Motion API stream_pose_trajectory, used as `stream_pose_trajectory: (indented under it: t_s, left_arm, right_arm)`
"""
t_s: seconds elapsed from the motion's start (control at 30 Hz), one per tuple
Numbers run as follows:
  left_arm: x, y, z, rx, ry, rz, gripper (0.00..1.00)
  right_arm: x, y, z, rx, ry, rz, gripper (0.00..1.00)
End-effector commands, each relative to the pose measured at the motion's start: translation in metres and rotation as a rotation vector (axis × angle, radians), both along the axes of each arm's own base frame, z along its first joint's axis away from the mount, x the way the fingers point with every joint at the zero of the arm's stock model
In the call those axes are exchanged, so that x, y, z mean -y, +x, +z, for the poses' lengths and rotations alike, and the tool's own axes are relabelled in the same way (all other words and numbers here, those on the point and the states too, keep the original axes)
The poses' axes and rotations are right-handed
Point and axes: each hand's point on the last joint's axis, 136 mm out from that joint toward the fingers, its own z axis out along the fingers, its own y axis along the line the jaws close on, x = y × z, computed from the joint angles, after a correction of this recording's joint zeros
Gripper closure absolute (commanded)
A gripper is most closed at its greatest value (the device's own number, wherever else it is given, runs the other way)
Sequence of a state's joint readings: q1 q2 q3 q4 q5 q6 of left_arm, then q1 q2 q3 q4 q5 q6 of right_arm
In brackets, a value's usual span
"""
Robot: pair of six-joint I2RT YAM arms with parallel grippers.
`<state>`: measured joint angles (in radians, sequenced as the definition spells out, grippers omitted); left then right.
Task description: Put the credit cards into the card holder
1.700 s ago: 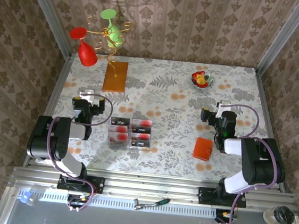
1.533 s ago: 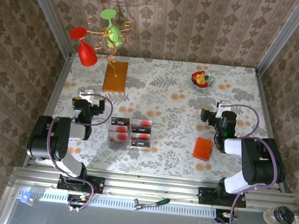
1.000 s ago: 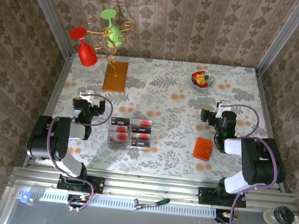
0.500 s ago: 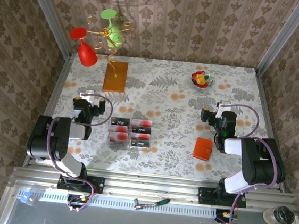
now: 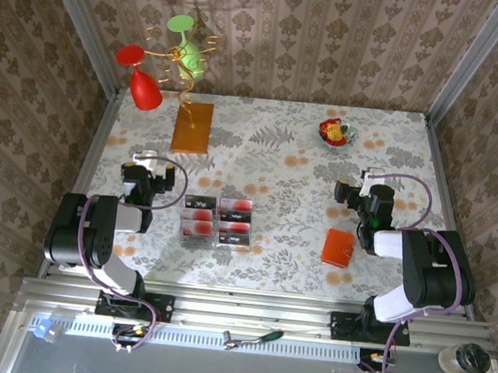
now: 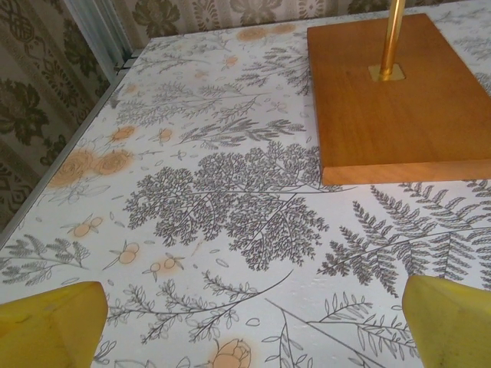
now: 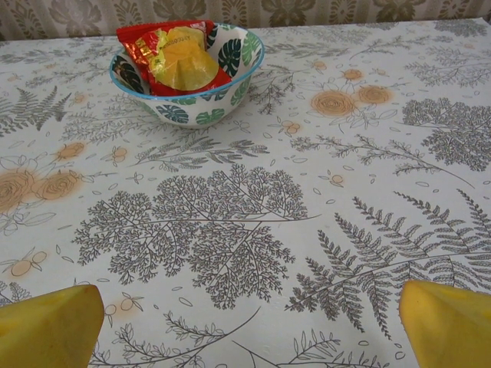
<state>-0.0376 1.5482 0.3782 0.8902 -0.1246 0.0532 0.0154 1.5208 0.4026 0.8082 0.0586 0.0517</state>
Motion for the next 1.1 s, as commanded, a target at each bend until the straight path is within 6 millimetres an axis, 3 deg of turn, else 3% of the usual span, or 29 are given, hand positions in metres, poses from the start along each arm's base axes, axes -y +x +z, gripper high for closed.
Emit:
stream_pose_trajectory:
  t_s: [0.0, 0.13, 0.23, 0.27, 0.33, 0.37, 0.47, 0.57, 0.63, 0.73, 0.83, 0.93, 1.07]
  left_arm:
    - [-0.011, 0.007, 0.028, 0.007, -0.017, 0.060, 0.00]
    - [-0.026, 0.004, 0.050, 0.003, -0.037, 0.125, 0.00]
    - [-0.032, 0.001, 0.080, 0.018, -0.083, 0.170, 0.00]
    - [-0.034, -0.001, 0.090, 0.006, -0.108, 0.194, 0.00]
    - [-0.033, -0.007, 0.106, -0.033, -0.176, 0.221, 0.00]
    - [-0.029, -0.011, 0.113, -0.060, -0.230, 0.221, 0.00]
    - [-0.003, -0.028, 0.124, -0.157, -0.403, 0.152, 0.00]
    - [0.023, -0.056, 0.121, -0.241, -0.557, 0.111, 0.00]
    - [0.035, -0.077, 0.116, -0.272, -0.624, 0.097, 0.00]
    - [0.048, -0.107, 0.105, -0.324, -0.693, 0.082, 0.00]
    - [0.059, -0.130, 0.092, -0.371, -0.731, 0.066, 0.00]
    - [0.067, -0.145, 0.080, -0.389, -0.750, 0.044, 0.00]
    - [0.074, -0.154, 0.063, -0.415, -0.760, 0.030, 0.00]
  right_arm:
    - [0.006, 0.006, 0.030, 0.000, -0.010, -0.026, 0.00]
    - [0.016, 0.007, 0.064, -0.052, 0.026, -0.104, 0.00]
    - [0.015, 0.007, 0.091, -0.085, 0.133, -0.149, 0.00]
    - [0.021, 0.006, 0.099, -0.080, 0.192, -0.214, 0.00]
    - [0.045, -0.014, 0.098, -0.153, 0.378, -0.462, 0.00]
    - [0.039, -0.011, 0.103, -0.161, 0.442, -0.425, 0.00]
    - [-0.008, -0.005, 0.120, -0.176, 0.541, -0.185, 0.00]
    - [-0.066, -0.019, 0.130, -0.208, 0.458, 0.006, 0.00]
    - [-0.104, -0.036, 0.124, -0.258, 0.386, 0.104, 0.00]
    - [-0.158, -0.067, 0.099, -0.361, 0.300, 0.244, 0.02]
    - [-0.196, -0.101, 0.066, -0.435, 0.193, 0.334, 0.05]
    - [-0.221, -0.129, 0.034, -0.468, 0.074, 0.389, 0.05]
    - [-0.246, -0.152, 0.000, -0.517, -0.013, 0.453, 0.05]
